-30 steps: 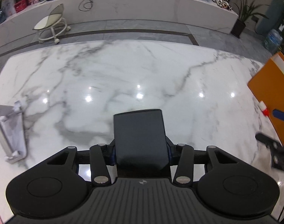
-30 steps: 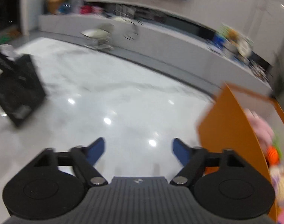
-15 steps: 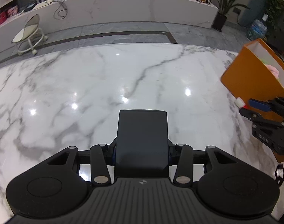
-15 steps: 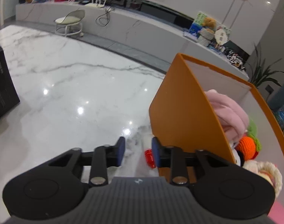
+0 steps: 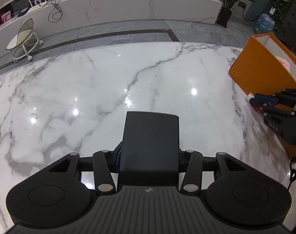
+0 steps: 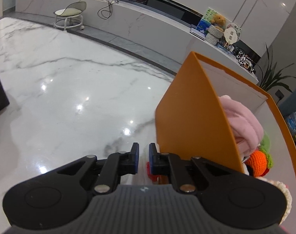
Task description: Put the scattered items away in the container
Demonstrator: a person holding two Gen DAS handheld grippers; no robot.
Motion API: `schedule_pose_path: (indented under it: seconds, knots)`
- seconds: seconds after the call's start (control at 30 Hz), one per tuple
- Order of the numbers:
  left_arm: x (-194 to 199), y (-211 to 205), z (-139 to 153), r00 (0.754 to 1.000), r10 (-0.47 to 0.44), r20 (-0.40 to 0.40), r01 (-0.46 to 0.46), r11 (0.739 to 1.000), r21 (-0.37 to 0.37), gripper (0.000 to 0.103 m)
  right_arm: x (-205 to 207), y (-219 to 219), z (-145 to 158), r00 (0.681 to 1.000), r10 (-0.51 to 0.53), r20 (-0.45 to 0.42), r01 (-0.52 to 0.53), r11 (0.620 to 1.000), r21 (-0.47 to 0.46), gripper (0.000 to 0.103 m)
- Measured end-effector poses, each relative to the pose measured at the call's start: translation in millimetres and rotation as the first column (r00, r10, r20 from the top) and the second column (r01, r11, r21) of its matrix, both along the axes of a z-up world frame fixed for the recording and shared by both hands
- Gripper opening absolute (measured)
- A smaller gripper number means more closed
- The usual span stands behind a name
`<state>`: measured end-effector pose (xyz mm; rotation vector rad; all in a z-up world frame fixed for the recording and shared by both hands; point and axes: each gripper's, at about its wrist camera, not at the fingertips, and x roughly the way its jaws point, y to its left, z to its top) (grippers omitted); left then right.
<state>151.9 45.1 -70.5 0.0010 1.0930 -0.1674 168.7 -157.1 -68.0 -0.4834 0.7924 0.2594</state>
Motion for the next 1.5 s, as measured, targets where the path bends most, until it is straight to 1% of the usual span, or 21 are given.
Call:
schedule_pose_path:
  seconds: [0.13, 0.23, 0.27, 0.33, 0.37, 0.4, 0.47, 0.53, 0.63, 0.73, 0.8, 0.93, 1.0, 1.03, 1.1, 1.2, 1.27, 1.33, 1.4, 1.43, 1.5]
  knots:
    - [-2, -1, 0, 1.000, -0.007, -0.003, 0.007, 1.000, -0.003, 0.054, 2, -6, -4, 1.000, -0.015, 0.016, 0.016, 0.999, -0.033, 0.010]
    - [-4, -1, 0, 1.000, -0.012, -0.005, 0.011, 1.000, -0.004, 0.054, 8, -12, -10, 0.997, -0.066, 0.031, 0.067, 0.997, -0.040, 0.012]
    - [-4, -1, 1, 1.000, -0.013, -0.006, 0.013, 1.000, -0.005, 0.054, 9, -13, -12, 0.996, -0.087, 0.037, 0.089, 0.995, -0.040, 0.016]
    - [-5, -1, 1, 1.000, -0.015, -0.006, 0.015, 1.000, -0.007, 0.054, 11, -13, -15, 0.992, -0.119, 0.038, 0.121, 0.992, -0.034, 0.031]
    - [-5, -1, 1, 1.000, -0.015, -0.007, 0.015, 1.000, -0.008, 0.054, 11, -12, -17, 0.991, -0.126, 0.033, 0.127, 0.991, -0.031, 0.046]
    - [-5, 0, 1, 1.000, -0.016, -0.007, 0.016, 1.000, -0.009, 0.054, 11, -13, -18, 0.990, -0.136, 0.030, 0.136, 0.990, -0.020, 0.053]
    - [-6, 0, 1, 1.000, -0.015, -0.008, 0.015, 1.000, -0.012, 0.054, 11, -15, -18, 0.987, -0.159, 0.027, 0.159, 0.987, 0.013, 0.058]
    - [-6, 1, 1, 1.000, -0.015, -0.008, 0.015, 1.000, -0.015, 0.054, 13, -20, -15, 0.985, -0.172, 0.000, 0.171, 0.983, 0.068, 0.059]
    - [-6, 0, 1, 1.000, -0.016, -0.009, 0.016, 1.000, -0.015, 0.054, 11, -24, -15, 0.986, -0.164, -0.023, 0.165, 0.982, 0.095, 0.058]
    - [-5, -2, 1, 1.000, -0.019, -0.010, 0.019, 1.000, -0.009, 0.054, 11, -28, -14, 0.985, -0.158, -0.069, 0.166, 0.976, 0.137, 0.054]
    - [-6, -3, 0, 1.000, -0.021, -0.010, 0.021, 1.000, -0.007, 0.055, 11, -29, -13, 0.983, -0.154, -0.099, 0.169, 0.972, 0.166, 0.043]
    - [-6, -4, -4, 1.000, -0.022, -0.020, 0.022, 1.000, 0.001, 0.055, 11, -29, -14, 0.980, -0.175, -0.095, 0.190, 0.965, 0.180, 0.044]
    - [-7, -5, -8, 0.999, -0.024, -0.030, 0.025, 1.000, 0.007, 0.055, 14, -30, -15, 0.974, -0.210, -0.082, 0.222, 0.957, 0.189, 0.054]
    - [-8, -5, -11, 0.999, -0.027, -0.034, 0.028, 1.000, 0.013, 0.055, 15, -29, -16, 0.971, -0.225, -0.078, 0.237, 0.950, 0.204, 0.055]
    - [-11, -7, -13, 0.999, -0.033, -0.035, 0.034, 0.999, 0.018, 0.056, 16, -28, -18, 0.961, -0.264, -0.082, 0.276, 0.927, 0.255, 0.066]
    - [-12, -8, -12, 0.999, -0.037, -0.035, 0.038, 0.999, 0.019, 0.056, 21, -18, -23, 0.952, -0.295, -0.074, 0.303, 0.893, 0.333, 0.068]
    - [-12, -7, -12, 0.999, -0.035, -0.036, 0.036, 0.999, 0.015, 0.056, 26, -9, -26, 0.951, -0.307, -0.042, 0.303, 0.888, 0.345, 0.067]
    - [-12, -5, -12, 0.999, -0.035, -0.036, 0.036, 0.999, 0.009, 0.056, 31, -3, -28, 0.946, -0.323, -0.011, 0.307, 0.889, 0.339, 0.058]
    - [-12, -3, -12, 0.999, -0.037, -0.037, 0.037, 0.999, 0.001, 0.056, 37, 0, -29, 0.942, -0.334, 0.007, 0.313, 0.888, 0.336, 0.044]
    - [-12, -2, -12, 0.999, -0.037, -0.036, 0.037, 0.999, -0.003, 0.056, 39, 0, -29, 0.941, -0.338, 0.012, 0.315, 0.888, 0.334, 0.040]
    - [-12, 0, -13, 0.998, -0.041, -0.037, 0.041, 0.999, -0.013, 0.058, 42, 0, -28, 0.940, -0.342, 0.016, 0.318, 0.890, 0.327, 0.022]
